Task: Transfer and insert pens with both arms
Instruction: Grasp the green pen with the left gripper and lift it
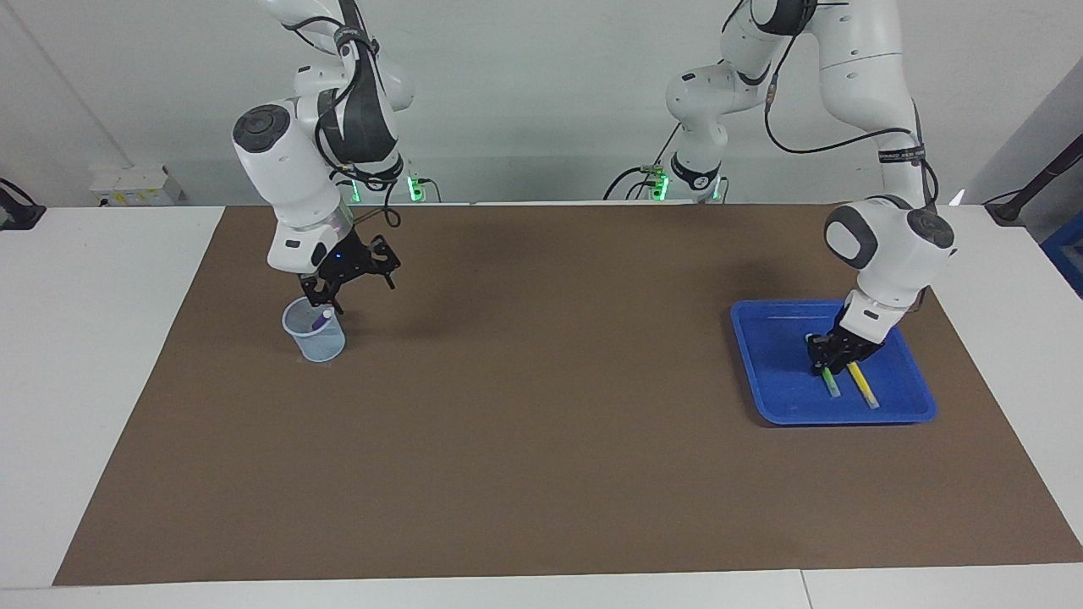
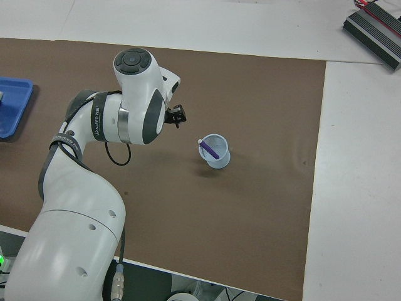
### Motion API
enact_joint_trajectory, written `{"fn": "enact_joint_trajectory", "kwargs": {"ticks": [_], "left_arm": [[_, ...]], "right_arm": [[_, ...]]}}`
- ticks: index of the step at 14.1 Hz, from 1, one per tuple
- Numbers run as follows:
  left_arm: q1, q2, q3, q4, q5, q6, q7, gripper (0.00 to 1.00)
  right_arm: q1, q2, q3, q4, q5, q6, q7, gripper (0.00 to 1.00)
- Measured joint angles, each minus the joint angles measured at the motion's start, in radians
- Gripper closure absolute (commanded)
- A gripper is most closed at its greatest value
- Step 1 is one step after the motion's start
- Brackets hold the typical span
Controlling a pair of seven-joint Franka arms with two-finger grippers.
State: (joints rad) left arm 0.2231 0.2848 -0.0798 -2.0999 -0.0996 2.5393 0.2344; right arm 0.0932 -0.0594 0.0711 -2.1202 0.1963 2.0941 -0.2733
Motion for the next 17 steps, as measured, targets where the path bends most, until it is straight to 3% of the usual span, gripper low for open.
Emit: {"fn": "enact_joint_trajectory", "kwargs": {"ticks": [4,9,12,17], "left_arm": [[-0.001,0.0,-0.001,0.008,0.0,-0.024,0.0,1.0],[-0.007,-0.014,-0.008,0.179,-0.001,-0.335,-0.118,1.0],[-0.014,-0.057,-0.041,0.249,-0.024,-0.481,-0.336,1.0],[-0.036,-0.138,-0.138,0.33,-0.188,-0.651,-0.845,1.0]], "right_arm": [[0.009,0.0,-0.001,0.0,0.061,-0.001,0.112,0.0],[0.044,0.0,0.0,0.001,0.198,0.001,0.296,0.0],[0.094,0.0,0.001,0.021,0.273,0.008,0.407,0.0],[0.166,0.009,0.002,0.11,0.356,0.044,0.546,0.0]]}}
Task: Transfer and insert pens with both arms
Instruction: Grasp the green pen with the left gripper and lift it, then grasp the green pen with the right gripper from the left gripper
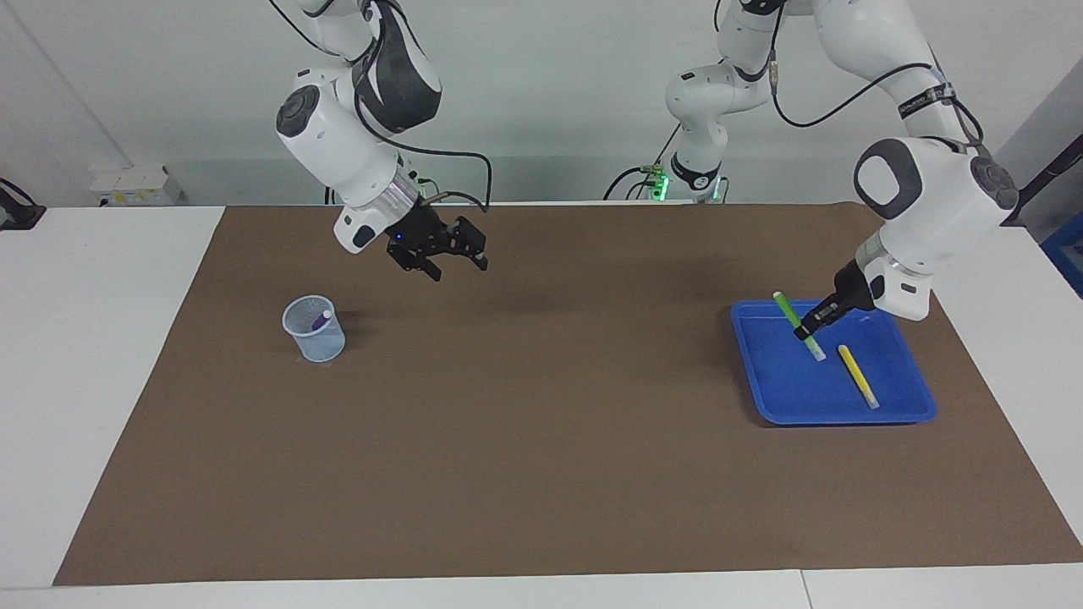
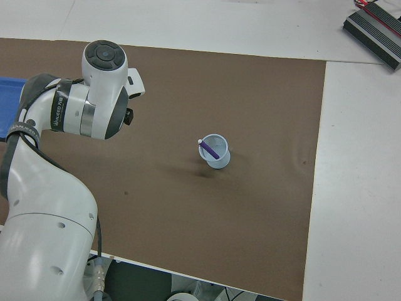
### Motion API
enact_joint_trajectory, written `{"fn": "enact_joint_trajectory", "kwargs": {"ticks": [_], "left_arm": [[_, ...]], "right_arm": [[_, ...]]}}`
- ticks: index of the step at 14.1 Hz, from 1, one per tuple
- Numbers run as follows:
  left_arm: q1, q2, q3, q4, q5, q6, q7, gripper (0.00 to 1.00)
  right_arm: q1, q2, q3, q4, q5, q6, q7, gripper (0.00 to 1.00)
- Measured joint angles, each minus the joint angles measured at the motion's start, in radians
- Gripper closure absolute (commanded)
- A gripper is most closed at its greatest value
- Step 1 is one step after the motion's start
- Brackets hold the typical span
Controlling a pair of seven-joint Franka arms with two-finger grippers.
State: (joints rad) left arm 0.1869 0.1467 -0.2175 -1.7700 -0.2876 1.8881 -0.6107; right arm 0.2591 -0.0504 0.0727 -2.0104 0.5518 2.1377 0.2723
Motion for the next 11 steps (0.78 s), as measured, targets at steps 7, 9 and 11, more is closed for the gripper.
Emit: {"fn": "enact_joint_trajectory", "kwargs": {"ticks": [7,9,11], "left_arm": [[-0.006,-0.053,-0.081,0.028,-0.263,-0.077,-0.577,1.0],[-0.016,-0.06,-0.081,0.028,-0.318,-0.088,-0.694,1.0],[-0.035,-0.06,-0.081,0.028,-0.347,-0.088,-0.779,1.0]], "right_arm": [[0.212,0.038,0.003,0.032,0.001,0.256,0.269,0.0],[0.259,0.044,0.004,0.035,0.001,0.342,0.316,0.0],[0.294,0.06,0.004,0.071,0.001,0.381,0.356,0.0]]}}
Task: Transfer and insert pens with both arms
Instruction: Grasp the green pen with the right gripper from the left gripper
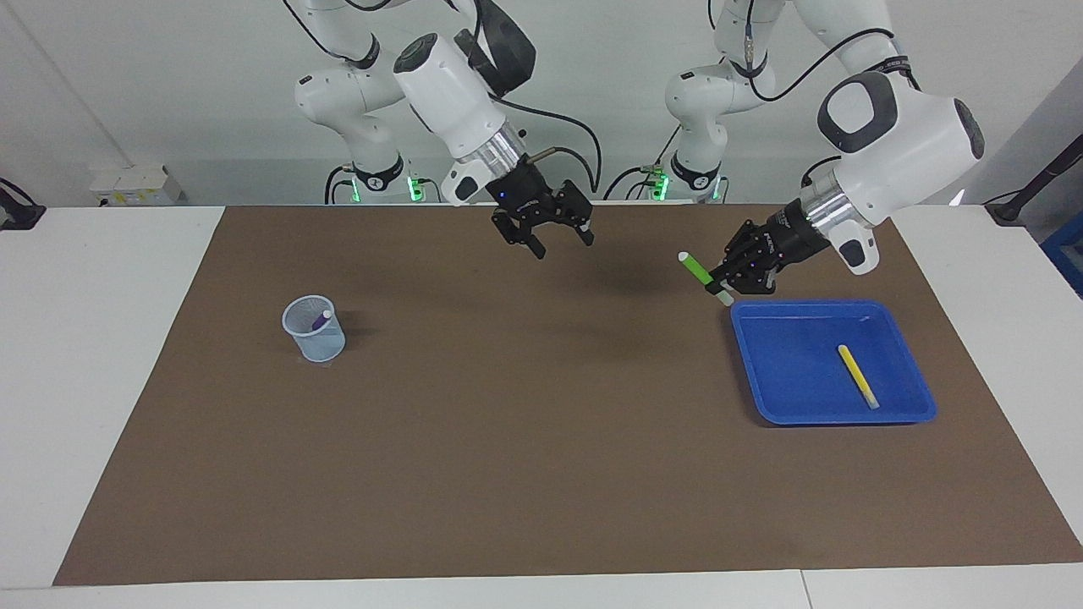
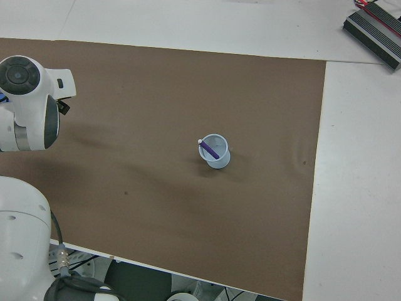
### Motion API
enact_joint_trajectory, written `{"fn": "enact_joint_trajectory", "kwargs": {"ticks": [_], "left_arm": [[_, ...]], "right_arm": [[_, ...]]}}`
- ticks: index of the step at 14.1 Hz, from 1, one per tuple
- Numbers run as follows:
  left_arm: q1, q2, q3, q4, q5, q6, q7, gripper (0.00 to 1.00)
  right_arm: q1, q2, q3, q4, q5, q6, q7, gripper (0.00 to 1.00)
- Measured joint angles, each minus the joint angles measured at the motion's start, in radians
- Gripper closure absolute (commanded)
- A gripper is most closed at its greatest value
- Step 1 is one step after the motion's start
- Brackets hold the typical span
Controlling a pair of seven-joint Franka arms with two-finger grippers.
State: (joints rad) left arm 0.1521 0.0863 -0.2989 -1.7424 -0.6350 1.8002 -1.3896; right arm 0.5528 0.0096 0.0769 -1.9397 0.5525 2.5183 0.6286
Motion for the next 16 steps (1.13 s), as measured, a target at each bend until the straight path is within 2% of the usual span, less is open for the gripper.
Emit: {"fn": "enact_joint_trajectory", "kwargs": {"ticks": [5,8,11,14,16], "left_arm": [[-0.04,-0.005,0.0,-0.004,-0.029,0.0,-0.121,1.0],[-0.044,-0.008,0.0,-0.012,-0.065,-0.003,-0.139,1.0],[-0.048,-0.02,0.0,-0.039,-0.078,-0.011,-0.14,1.0],[-0.078,-0.035,-0.001,-0.057,-0.08,-0.012,-0.141,1.0],[-0.085,-0.04,-0.001,-0.061,-0.08,-0.014,-0.142,1.0]], "right_arm": [[0.091,0.038,0.001,0.095,0.0,0.033,0.068,0.0],[0.1,0.077,0.0,0.12,-0.066,0.048,0.063,0.0],[0.098,0.136,-0.004,0.189,-0.112,0.048,0.062,0.01],[0.092,0.166,-0.011,0.229,-0.113,0.048,0.06,0.13],[0.083,0.175,-0.012,0.243,-0.114,0.048,0.057,0.14]]}}
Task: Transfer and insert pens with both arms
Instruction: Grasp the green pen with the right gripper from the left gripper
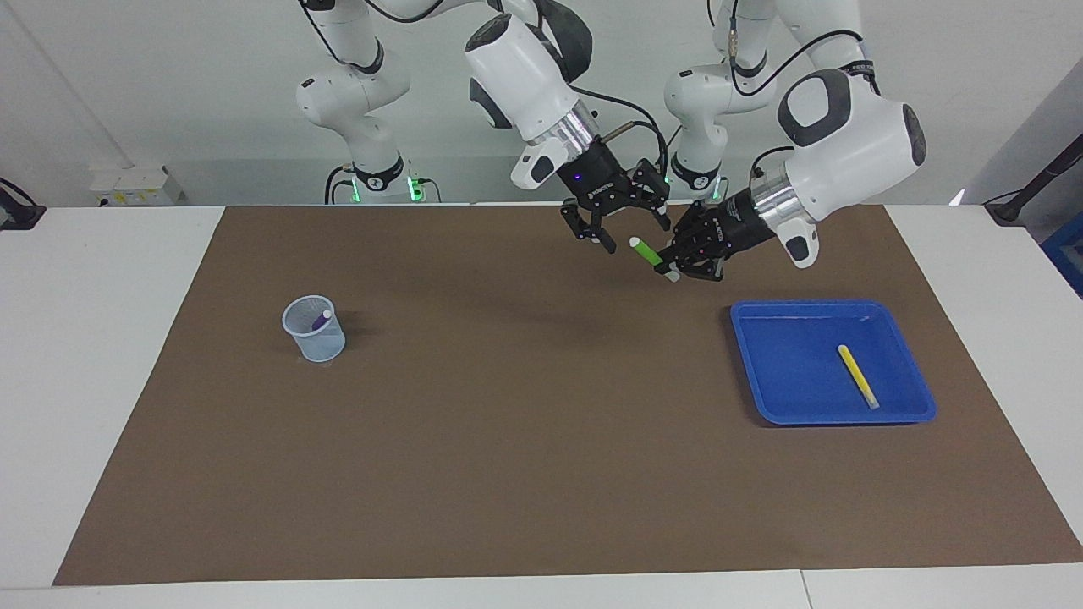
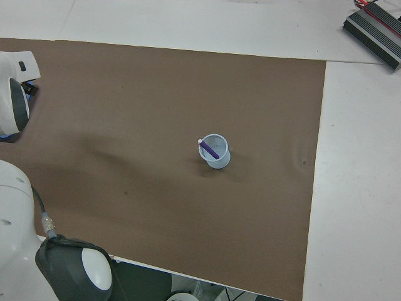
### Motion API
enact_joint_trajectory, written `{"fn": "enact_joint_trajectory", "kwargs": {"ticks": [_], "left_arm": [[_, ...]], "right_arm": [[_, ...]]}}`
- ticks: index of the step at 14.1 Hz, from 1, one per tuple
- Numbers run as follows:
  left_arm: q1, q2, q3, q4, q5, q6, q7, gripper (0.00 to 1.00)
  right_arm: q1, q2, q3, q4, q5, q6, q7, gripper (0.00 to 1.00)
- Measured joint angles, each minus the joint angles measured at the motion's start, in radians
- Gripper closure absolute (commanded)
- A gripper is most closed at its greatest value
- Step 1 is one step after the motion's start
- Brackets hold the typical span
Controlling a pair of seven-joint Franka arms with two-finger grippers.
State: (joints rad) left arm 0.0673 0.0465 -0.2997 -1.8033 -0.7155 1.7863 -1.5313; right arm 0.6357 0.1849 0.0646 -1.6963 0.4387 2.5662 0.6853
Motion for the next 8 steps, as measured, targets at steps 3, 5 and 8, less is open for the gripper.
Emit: {"fn": "enact_joint_trajectory", "kwargs": {"ticks": [3,5,8], "left_arm": [[0.0,-0.003,0.002,-0.002,0.0,-0.014,0.0,1.0],[0.0,-0.003,0.002,-0.003,0.0,-0.019,0.0,1.0],[0.0,-0.004,0.002,-0.004,0.0,-0.019,0.0,1.0]], "right_arm": [[-0.018,0.006,-0.001,0.004,0.0,0.0,-0.021,0.17],[-0.02,0.01,0.0,0.004,0.0,-0.002,-0.024,0.18],[-0.017,0.016,0.003,0.003,0.0,-0.017,-0.024,0.17]]}}
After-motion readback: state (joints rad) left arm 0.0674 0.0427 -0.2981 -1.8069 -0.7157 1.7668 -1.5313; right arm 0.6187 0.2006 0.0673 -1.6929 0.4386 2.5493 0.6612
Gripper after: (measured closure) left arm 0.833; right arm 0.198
